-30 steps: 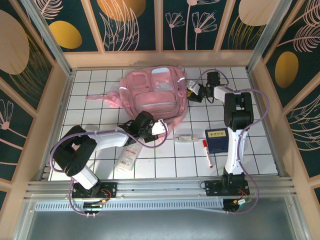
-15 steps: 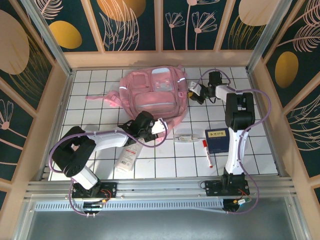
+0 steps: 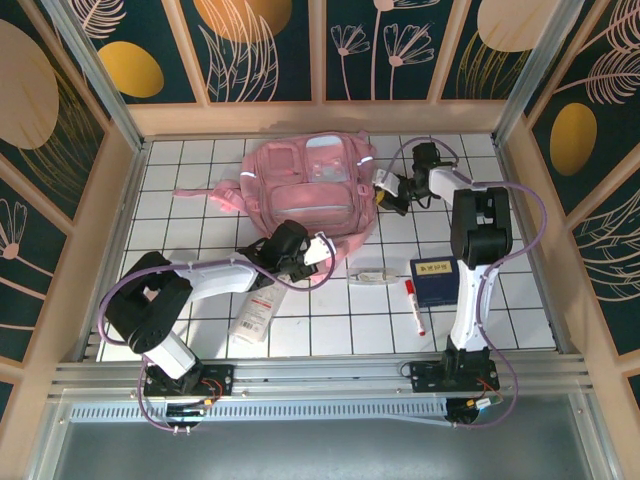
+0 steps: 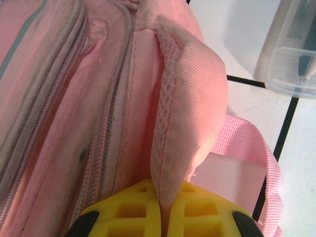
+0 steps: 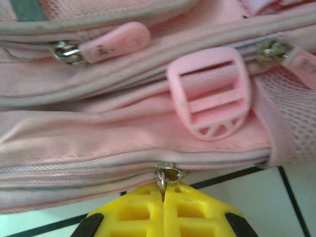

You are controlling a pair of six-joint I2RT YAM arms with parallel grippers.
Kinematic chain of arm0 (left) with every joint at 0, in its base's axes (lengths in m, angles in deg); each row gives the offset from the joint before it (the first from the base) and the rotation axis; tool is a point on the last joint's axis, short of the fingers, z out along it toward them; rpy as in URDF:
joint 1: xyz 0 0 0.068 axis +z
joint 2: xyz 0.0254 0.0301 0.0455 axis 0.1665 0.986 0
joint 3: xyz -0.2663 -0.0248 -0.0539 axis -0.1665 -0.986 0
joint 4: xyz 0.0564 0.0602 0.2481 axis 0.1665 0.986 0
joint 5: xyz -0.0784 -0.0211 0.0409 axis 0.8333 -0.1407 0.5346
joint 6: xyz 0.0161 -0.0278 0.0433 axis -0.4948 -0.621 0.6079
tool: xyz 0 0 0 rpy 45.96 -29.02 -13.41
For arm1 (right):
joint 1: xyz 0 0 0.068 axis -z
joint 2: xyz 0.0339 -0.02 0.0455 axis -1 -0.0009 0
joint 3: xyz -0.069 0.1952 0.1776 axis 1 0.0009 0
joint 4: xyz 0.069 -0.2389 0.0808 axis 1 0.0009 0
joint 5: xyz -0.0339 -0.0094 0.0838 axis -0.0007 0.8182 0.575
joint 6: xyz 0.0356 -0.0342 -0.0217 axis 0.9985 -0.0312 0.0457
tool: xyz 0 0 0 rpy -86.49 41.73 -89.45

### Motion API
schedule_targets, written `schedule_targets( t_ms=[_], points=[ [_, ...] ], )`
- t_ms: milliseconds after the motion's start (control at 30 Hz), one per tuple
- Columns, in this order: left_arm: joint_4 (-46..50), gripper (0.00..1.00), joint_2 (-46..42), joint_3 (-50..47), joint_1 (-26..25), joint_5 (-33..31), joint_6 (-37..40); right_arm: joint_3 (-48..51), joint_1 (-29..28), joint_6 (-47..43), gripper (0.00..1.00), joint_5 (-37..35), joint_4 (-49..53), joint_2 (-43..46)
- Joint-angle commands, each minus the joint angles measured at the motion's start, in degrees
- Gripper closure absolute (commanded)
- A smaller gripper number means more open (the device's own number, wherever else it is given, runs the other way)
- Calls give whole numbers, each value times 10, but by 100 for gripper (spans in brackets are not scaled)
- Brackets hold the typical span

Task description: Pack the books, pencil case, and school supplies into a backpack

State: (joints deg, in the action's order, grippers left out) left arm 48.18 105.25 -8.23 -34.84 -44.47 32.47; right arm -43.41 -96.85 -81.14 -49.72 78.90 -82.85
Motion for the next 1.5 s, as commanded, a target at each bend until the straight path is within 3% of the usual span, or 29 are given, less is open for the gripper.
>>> schedule_targets(
  t_ms=[0, 700, 1200, 1267, 1367, 1467],
  points=[
    [-42, 100, 5, 29, 1, 10, -25, 22, -15, 8, 100, -14, 81, 43],
    [-124, 100, 13, 17, 2, 15, -86, 168, -70, 65, 100, -83, 146, 200],
    [-199, 100, -31, -33, 2, 50, -101, 150, -89, 192, 100, 76, 226, 252],
    [-211, 100, -38, -39, 2, 47, -105, 152, -102, 221, 100, 51, 227, 258],
    [-231, 100, -50, -45, 1, 46, -101, 172, -122, 285, 100, -49, 198, 278],
    [-239, 100, -59, -45, 1, 43, -98, 190, -108, 366, 100, -56, 145, 300]
  ],
)
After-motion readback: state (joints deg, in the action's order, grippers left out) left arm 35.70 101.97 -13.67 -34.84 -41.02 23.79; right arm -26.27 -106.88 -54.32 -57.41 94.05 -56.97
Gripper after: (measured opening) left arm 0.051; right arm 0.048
